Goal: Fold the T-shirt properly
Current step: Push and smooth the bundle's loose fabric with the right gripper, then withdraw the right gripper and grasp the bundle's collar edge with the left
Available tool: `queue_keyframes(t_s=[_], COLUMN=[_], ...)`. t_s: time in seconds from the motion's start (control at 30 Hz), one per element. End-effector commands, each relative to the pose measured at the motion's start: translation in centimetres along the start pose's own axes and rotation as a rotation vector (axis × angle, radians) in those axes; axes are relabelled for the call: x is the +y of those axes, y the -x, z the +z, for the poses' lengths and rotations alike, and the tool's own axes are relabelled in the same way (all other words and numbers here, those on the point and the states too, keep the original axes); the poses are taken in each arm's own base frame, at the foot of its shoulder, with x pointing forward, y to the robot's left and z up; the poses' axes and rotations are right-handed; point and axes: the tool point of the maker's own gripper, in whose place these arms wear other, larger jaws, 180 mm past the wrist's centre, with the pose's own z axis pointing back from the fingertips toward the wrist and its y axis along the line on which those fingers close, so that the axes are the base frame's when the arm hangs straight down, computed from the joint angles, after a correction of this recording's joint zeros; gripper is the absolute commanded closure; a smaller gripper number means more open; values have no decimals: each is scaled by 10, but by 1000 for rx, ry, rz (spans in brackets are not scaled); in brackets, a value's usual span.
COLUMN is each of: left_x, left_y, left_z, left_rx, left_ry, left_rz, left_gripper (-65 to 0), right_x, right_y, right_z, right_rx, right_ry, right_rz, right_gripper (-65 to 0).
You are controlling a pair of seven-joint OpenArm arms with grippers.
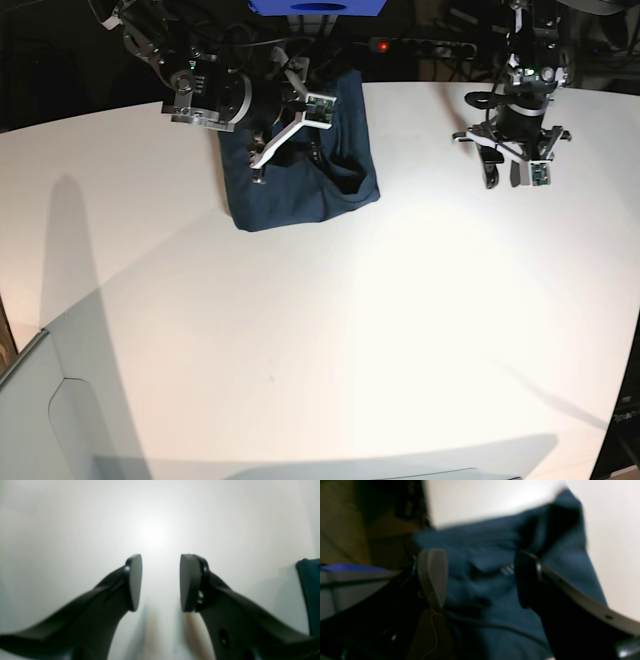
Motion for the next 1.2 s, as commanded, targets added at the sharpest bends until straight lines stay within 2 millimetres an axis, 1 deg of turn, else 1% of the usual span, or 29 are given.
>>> queue_keyframes(t_s=[0.0,0.03,0.1,0.17,0.27,0.37,0.43,0.5,0.53,0.67,0.73,0.8,0.9,0.93,1.0,1.1,1.17], left_x=[2,2,2,1,0,-2,-2,-2,-2,0,0,0,-1,-3,-6,-11,-14], left_y=[-12,-12,-12,-11,-10,-10,-10,-10,-9,-9,-9,-9,-11,-15,-23,-37,-43], left_z=[2,2,2,2,2,2,2,2,2,3,3,3,4,5,8,13,15], left_rx=[-42,-41,-41,-39,-40,-41,-40,-40,-39,-39,-39,-37,-44,-55,-78,-115,-132], left_ry=[-4,-2,-2,-1,-3,-1,0,0,0,-4,-4,-4,-2,1,9,21,27], left_rz=[-11,-11,-11,-10,4,7,7,7,7,7,7,7,6,4,2,-3,-3], left_gripper=[-240,-240,-240,-240,-240,-241,-241,-241,-241,-241,-241,-241,-240,-240,-241,-242,-242], right_x=[-3,-10,-16,-15,-11,-7,2,17,22,37,39,36,14,7,-14,-50,-75], right_y=[-4,3,16,27,34,22,13,1,-8,-31,-40,-42,-37,-33,-25,-14,-3], right_z=[1,-1,-8,-14,-19,-25,-29,-35,-38,-44,-46,-45,-42,-40,-32,-12,4], right_rx=[-28,-10,24,52,71,38,21,-1,-19,-65,-84,-91,-82,-75,-65,-62,-50], right_ry=[-1,10,5,-12,-33,-40,-67,-112,-127,-173,-176,-168,-113,-93,-31,89,175], right_rz=[-1,-11,-30,-49,-64,-80,-60,-28,-12,33,32,36,20,7,-29,-78,-113], right_gripper=[-395,-395,-395,-394,-394,-394,-394,-394,-395,-395,-394,-394,-393,-393,-393,-392,-390])
